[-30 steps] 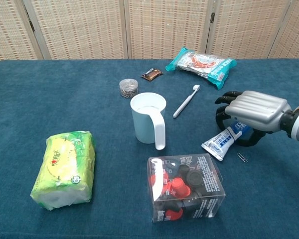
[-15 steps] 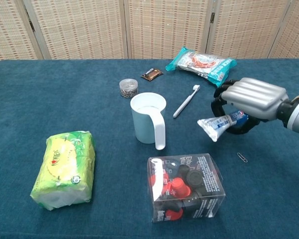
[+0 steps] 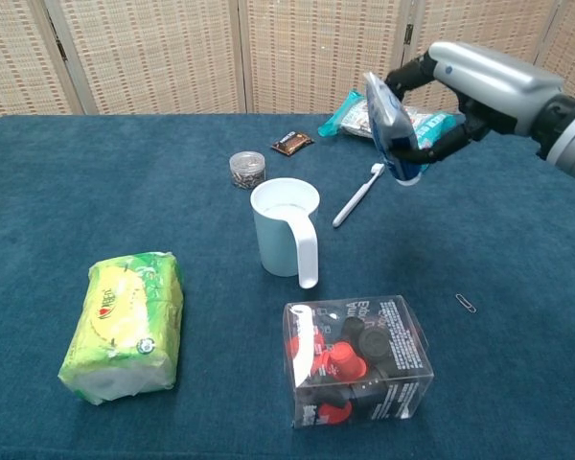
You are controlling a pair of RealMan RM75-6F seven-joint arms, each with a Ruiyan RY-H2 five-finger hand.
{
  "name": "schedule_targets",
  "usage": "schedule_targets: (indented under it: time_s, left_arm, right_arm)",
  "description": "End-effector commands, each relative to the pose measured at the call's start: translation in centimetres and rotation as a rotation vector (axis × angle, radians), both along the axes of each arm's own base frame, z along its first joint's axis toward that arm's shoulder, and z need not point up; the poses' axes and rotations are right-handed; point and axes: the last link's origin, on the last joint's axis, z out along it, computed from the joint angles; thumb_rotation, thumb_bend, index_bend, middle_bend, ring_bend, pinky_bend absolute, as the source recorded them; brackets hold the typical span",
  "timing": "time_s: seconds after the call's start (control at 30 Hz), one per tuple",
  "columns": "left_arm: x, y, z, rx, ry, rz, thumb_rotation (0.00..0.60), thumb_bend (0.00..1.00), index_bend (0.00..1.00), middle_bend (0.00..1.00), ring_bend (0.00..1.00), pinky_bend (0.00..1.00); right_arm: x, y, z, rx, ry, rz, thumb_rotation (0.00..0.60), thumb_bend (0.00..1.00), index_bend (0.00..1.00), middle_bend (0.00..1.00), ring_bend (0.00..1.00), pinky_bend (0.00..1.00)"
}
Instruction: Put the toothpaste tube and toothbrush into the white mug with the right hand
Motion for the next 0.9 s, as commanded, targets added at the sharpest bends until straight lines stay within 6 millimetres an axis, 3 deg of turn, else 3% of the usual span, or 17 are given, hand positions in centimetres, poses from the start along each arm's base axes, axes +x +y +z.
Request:
schedule_targets:
  time_s: [0.03, 0.5, 0.9]
  left_arm:
    - [0.0, 0.0, 0.0, 0.003, -0.002, -0.002, 0.6, 0.23, 0.25, 0.08, 0.05, 0.15]
    - [-0.6, -0.6, 0.3, 0.01, -0.001, 0.019, 0.6, 0.23, 0.25, 0.08, 0.05, 0.15]
    - [-1.2, -1.1, 0.4, 0.007, -0.003, 0.043, 0.6, 0.23, 0.25, 0.08, 0.05, 0.15]
  right_arm:
    - [2.4, -0.2, 0.2, 0.067, -0.13, -0.003, 0.6, 0.34, 0.77, 0.55, 0.26, 0.2]
    - [7.7, -0.3, -2.7, 0.285, -0.404, -0.036, 0.6, 0.34, 0.77, 0.55, 0.26, 0.2]
    - [7.8, -0.2, -5.9, 0.38, -0.418, -0.113, 0.6, 0.34, 0.77, 0.54, 0.26, 0.2]
